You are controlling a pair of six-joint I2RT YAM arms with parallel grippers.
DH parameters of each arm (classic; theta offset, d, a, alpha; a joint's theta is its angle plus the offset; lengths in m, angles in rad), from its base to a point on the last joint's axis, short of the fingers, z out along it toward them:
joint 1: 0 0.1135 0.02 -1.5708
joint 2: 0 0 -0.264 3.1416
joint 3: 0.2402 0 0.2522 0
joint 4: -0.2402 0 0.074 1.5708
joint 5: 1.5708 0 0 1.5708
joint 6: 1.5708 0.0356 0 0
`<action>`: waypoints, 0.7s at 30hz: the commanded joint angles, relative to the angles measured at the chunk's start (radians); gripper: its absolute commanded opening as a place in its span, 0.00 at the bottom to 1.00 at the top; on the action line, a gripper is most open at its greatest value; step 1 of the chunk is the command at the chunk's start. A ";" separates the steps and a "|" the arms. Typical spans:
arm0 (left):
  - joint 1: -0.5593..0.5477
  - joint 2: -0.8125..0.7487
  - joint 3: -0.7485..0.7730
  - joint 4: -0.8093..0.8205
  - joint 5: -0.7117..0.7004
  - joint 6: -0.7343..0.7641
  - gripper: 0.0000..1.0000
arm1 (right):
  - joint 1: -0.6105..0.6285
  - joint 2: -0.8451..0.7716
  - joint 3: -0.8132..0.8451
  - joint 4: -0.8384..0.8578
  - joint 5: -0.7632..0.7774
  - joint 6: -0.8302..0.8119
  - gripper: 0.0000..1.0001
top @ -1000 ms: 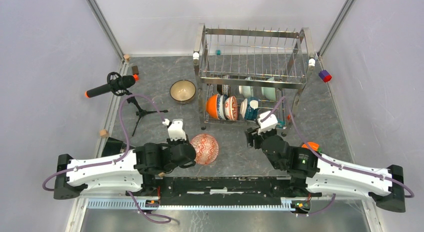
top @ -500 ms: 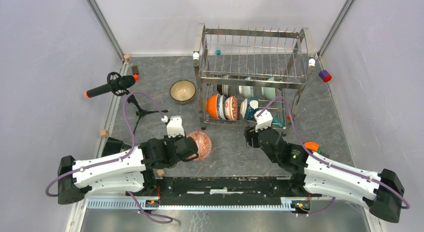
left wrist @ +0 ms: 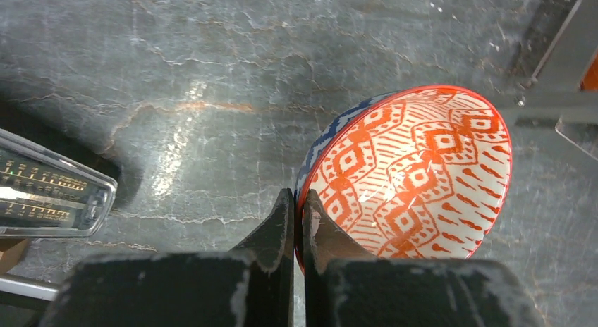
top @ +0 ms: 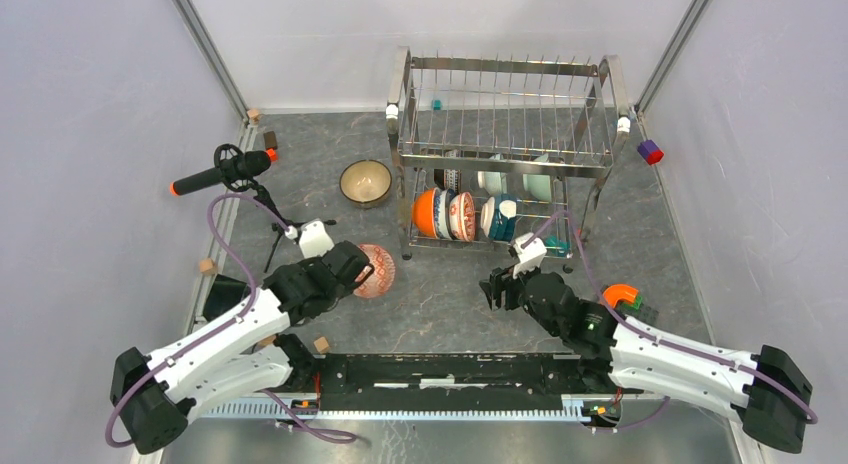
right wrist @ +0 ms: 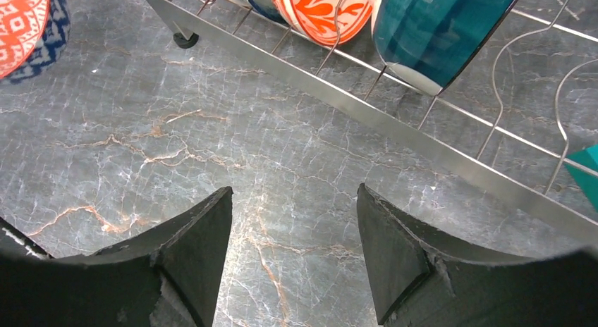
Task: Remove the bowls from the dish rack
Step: Place the bowl at the center of the board.
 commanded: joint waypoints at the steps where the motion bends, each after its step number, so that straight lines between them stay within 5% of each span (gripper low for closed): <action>1: 0.064 -0.009 -0.012 0.062 -0.048 -0.095 0.02 | -0.002 -0.020 -0.034 0.097 -0.040 0.013 0.71; 10: 0.251 0.070 -0.033 0.173 0.021 -0.145 0.02 | -0.003 -0.043 -0.060 0.126 -0.138 0.023 0.74; 21: 0.348 0.070 -0.112 0.258 0.069 -0.141 0.02 | -0.002 -0.122 -0.135 0.164 -0.105 0.066 0.88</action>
